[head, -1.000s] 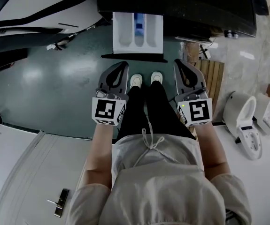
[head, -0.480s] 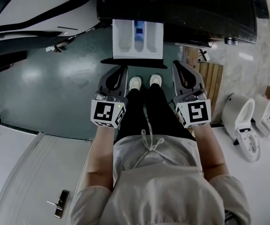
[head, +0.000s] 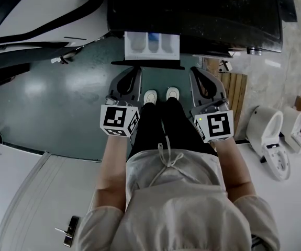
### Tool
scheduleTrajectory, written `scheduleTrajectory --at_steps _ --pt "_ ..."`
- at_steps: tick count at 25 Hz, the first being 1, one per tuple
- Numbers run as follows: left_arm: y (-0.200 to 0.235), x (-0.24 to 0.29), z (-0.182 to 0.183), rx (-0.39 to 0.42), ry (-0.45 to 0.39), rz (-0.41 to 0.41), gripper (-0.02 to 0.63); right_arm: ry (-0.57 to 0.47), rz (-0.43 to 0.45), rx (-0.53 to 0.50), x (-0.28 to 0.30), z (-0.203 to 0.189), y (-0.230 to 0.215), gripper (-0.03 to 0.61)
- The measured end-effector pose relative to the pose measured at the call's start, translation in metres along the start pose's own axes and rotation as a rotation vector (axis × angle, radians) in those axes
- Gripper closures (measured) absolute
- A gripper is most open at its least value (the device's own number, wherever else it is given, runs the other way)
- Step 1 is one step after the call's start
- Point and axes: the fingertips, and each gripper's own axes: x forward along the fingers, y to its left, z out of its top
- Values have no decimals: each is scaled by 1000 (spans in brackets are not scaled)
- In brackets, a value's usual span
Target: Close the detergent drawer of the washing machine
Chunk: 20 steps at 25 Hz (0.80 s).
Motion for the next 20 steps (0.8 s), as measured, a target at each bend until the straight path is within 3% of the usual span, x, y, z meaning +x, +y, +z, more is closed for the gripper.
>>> scheduleTrajectory --at_steps 20 --pt "32 64 41 -13 -2 51 597 -8 -39 13 34 17 -34 574"
